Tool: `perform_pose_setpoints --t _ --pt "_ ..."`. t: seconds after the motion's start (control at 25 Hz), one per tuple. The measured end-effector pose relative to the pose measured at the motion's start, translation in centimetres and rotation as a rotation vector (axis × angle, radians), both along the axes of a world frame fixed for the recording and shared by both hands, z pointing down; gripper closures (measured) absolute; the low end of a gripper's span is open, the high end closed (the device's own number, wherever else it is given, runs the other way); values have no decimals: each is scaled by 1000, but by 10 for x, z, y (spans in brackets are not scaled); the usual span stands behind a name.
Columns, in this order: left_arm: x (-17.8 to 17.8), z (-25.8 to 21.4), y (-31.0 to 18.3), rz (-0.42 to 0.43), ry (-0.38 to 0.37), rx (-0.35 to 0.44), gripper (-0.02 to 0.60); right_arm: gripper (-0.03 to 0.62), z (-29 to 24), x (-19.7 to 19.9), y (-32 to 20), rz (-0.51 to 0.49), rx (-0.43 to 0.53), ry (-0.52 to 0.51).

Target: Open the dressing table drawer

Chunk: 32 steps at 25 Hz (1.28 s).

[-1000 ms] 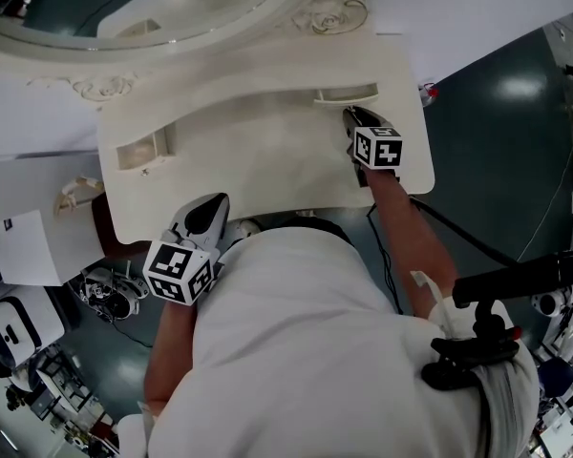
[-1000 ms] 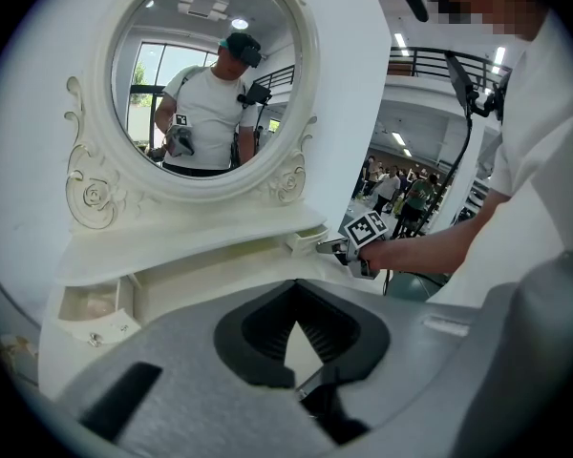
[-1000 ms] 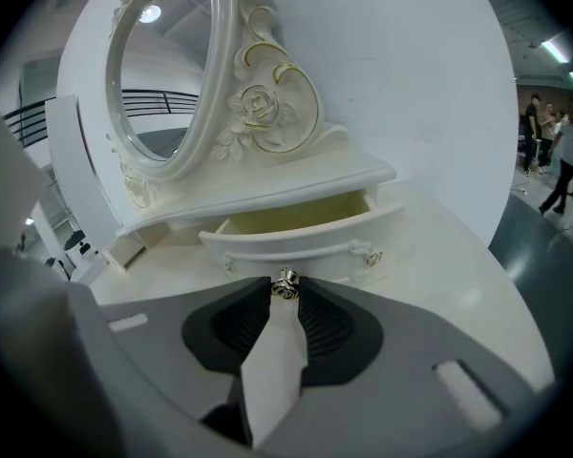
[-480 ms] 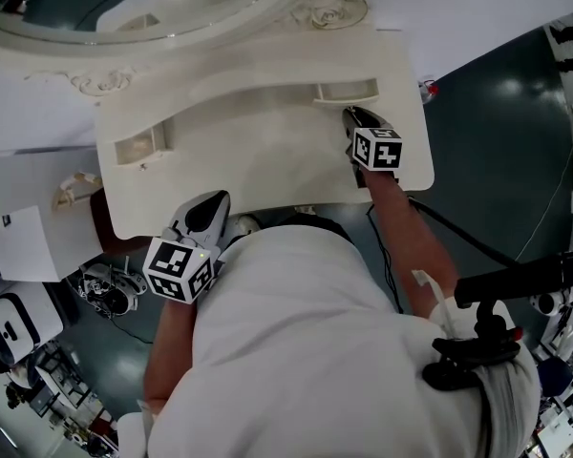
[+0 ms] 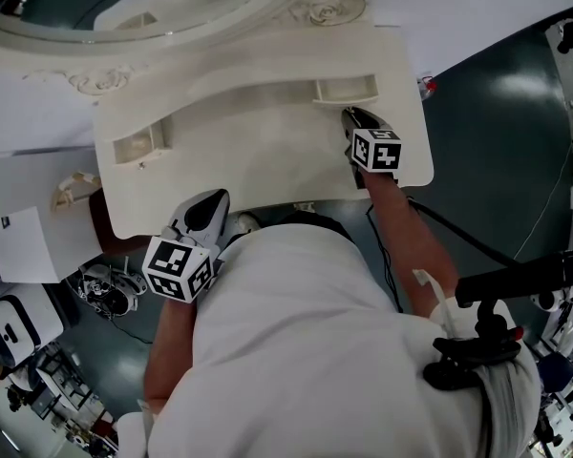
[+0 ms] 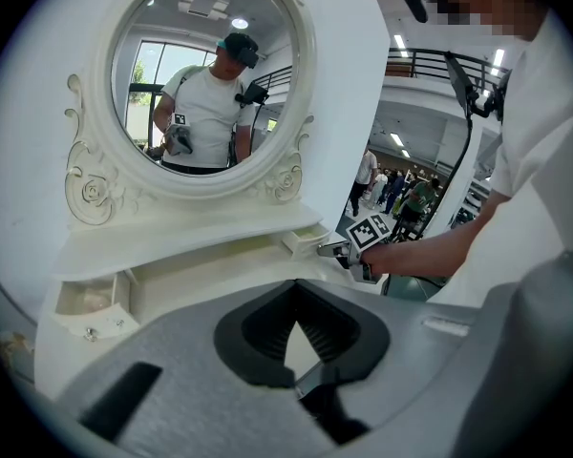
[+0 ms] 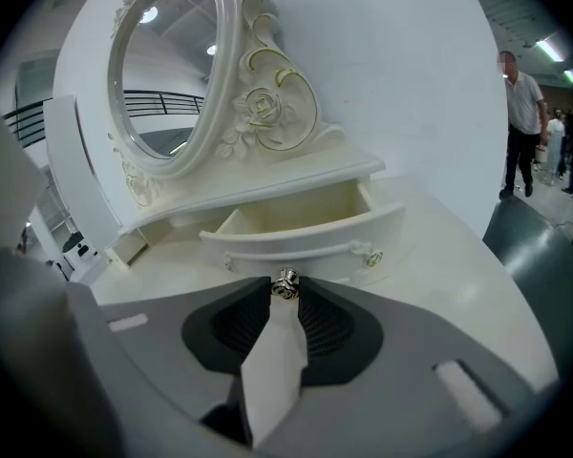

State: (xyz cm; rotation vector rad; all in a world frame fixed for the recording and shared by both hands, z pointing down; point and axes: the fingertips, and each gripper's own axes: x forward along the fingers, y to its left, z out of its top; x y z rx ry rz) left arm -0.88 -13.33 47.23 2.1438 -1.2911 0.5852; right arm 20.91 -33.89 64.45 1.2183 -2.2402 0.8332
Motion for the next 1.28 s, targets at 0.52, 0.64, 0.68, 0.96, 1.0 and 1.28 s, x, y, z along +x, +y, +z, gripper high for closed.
perform_pose_setpoints --t 0.52,0.64,0.68,0.96,1.0,1.28 --pt "-13 -1 8 -2 17 8 578 469 -4 1 5 15 17 30" --pt "-18 -1 10 6 28 17 578 457 -5 2 10 24 18 44" --pt "-20 0 11 11 32 19 578 456 -5 2 13 28 18 49" --pt "-41 -2 23 68 57 35 578 501 -12 -2 49 51 -4 95" --pt "-46 -3 25 75 59 38 579 519 -14 -5 55 51 -5 104" --pt "-81 -5 48 106 72 55 578 588 -28 -35 109 33 -11 125"
